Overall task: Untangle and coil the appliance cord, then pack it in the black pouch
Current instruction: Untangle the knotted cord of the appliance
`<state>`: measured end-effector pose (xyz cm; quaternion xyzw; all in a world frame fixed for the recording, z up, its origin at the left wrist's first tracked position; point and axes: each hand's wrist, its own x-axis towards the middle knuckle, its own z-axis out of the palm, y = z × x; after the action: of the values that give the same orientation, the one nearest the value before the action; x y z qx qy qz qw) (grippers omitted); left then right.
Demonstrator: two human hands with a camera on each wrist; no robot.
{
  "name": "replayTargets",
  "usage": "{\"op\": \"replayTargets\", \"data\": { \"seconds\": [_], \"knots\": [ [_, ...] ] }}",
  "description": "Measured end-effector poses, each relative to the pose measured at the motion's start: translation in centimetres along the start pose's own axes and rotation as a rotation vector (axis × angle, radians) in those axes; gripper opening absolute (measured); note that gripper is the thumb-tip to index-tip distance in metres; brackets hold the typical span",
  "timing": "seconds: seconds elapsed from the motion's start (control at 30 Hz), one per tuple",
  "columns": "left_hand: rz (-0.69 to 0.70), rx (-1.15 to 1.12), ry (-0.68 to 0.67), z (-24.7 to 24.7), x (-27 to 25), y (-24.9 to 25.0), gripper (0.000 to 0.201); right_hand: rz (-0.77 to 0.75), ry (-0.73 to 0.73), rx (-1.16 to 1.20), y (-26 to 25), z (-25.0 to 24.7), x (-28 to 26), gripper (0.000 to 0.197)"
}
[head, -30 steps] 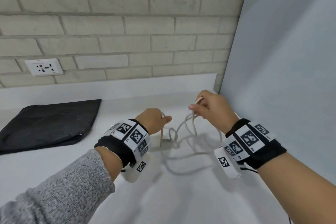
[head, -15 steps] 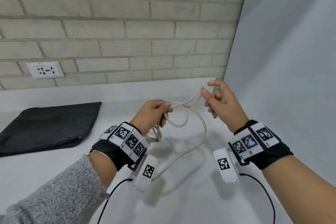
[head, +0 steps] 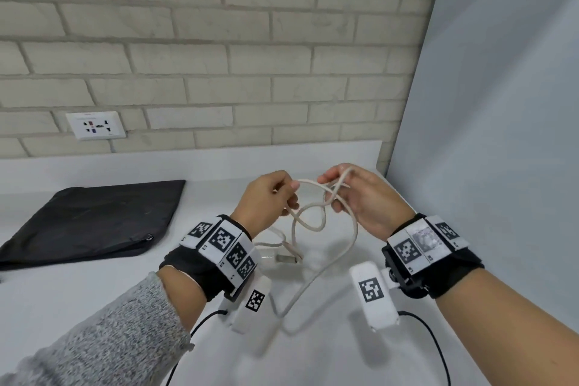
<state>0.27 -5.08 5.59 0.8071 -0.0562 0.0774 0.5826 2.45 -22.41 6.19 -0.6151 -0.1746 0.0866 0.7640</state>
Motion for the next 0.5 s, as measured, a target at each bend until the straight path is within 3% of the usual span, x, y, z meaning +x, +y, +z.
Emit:
{"op": "replayTargets", "data": {
  "seconds": [0.1,0.2,0.27,0.33,0.43,0.5],
  "knots": [
    [-0.068,-0.298,0.14,-1.7,0.6,0.2,0.029,-0.055,0.152,-0.088,0.6,-1.4,0.5,0.03],
    [-0.193,-0.899,0.24,-4.7,1.4,0.3,0.035,-0.02,0.27,-0.197,1.8,-3.9,0.6,0.033],
    [-0.199,-1.223,0.325,-7.3,1.7,0.4,0.038,0.034,0.371,-0.186,2.4,-5.8,0.3,0.035],
    [-0.161,-1.236,0.331,-9.1,1.8,0.6,0.039,0.071,0.346,-0.232,2.7,-6.5,-0.2,0.036],
    [-0.12,-0.984,0.161,-8.6,1.5,0.9,0.037,0.041,0.187,-0.372,2.5,-4.0,-0.3,0.032],
    [-0.106,-0.869,0.053,-7.1,1.2,1.3,0.037,-0.04,0.16,-0.448,2.1,-1.7,0.4,0.023]
  ]
}}
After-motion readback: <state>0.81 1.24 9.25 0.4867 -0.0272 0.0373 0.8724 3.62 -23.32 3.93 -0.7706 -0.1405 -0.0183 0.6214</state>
